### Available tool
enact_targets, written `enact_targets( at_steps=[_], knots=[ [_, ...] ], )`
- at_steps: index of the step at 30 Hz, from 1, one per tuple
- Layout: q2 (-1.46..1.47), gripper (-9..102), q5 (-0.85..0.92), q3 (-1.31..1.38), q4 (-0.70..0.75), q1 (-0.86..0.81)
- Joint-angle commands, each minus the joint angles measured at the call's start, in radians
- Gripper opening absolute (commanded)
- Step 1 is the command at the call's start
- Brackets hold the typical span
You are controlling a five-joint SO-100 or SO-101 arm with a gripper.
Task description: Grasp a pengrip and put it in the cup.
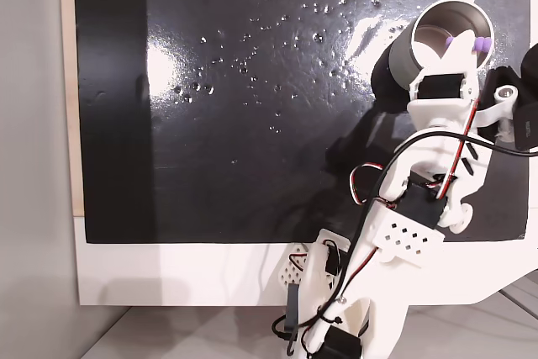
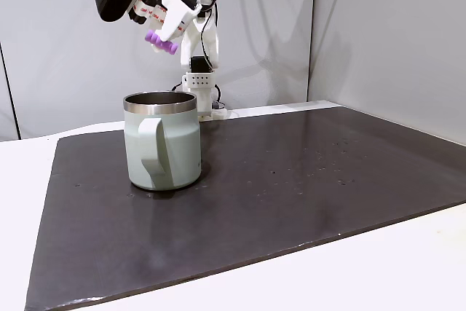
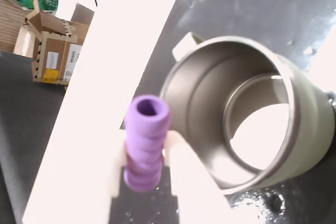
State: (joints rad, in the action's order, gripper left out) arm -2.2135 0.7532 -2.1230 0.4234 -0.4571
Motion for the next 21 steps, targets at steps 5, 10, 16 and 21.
enact_targets(
  at_steps=[5,10,16,21],
  knots=[
    [0.103,0,-0.008,0.009,-0.129,-0.009],
    [0.132,17,-0.038,0.009,-0.141,-0.018],
    [0.137,28,-0.058,0.009,-0.149,-0.025],
    [0.137,28,-0.06,0.014,-0.152,-0.026]
  ],
)
